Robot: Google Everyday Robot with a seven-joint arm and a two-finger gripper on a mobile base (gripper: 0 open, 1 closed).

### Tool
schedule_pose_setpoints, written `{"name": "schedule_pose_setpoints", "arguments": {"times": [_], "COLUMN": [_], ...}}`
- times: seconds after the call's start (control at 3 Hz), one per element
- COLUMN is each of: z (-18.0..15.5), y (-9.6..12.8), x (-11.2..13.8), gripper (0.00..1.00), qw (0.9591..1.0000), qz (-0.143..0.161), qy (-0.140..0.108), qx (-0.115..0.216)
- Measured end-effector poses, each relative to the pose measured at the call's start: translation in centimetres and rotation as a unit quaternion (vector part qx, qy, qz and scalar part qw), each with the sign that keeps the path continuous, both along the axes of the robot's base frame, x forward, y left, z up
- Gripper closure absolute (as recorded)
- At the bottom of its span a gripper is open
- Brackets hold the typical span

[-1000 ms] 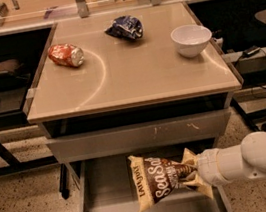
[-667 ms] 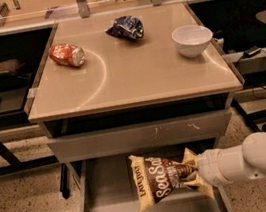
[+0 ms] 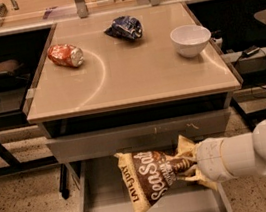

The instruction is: Pick brown chip bag from middle drawer and place on counter

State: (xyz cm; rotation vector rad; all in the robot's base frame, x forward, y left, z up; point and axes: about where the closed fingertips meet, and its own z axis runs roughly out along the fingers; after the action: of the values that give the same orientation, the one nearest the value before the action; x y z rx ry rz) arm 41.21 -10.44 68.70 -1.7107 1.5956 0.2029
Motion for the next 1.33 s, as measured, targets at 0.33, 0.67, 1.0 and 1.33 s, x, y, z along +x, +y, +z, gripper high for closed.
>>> {"name": "schedule_pose_setpoints", "arguments": {"times": [0.33,0.67,1.0,1.33], "z": [7.7,15.0,17.7,17.7], "y": [-0.6,-2.1,-2.4,-2.2], "x": [0.8,3.8,4.9,5.1], "gripper": [1.00,1.00,1.00,1.00], "qw": [0.9983,0.9964,0.9941,0.9940], "qz": [0.012,0.008,0.004,0.005], "qy": [-0.051,-0.082,-0.107,-0.108], "qx": [-0.025,-0.019,-0.017,-0.017]}}
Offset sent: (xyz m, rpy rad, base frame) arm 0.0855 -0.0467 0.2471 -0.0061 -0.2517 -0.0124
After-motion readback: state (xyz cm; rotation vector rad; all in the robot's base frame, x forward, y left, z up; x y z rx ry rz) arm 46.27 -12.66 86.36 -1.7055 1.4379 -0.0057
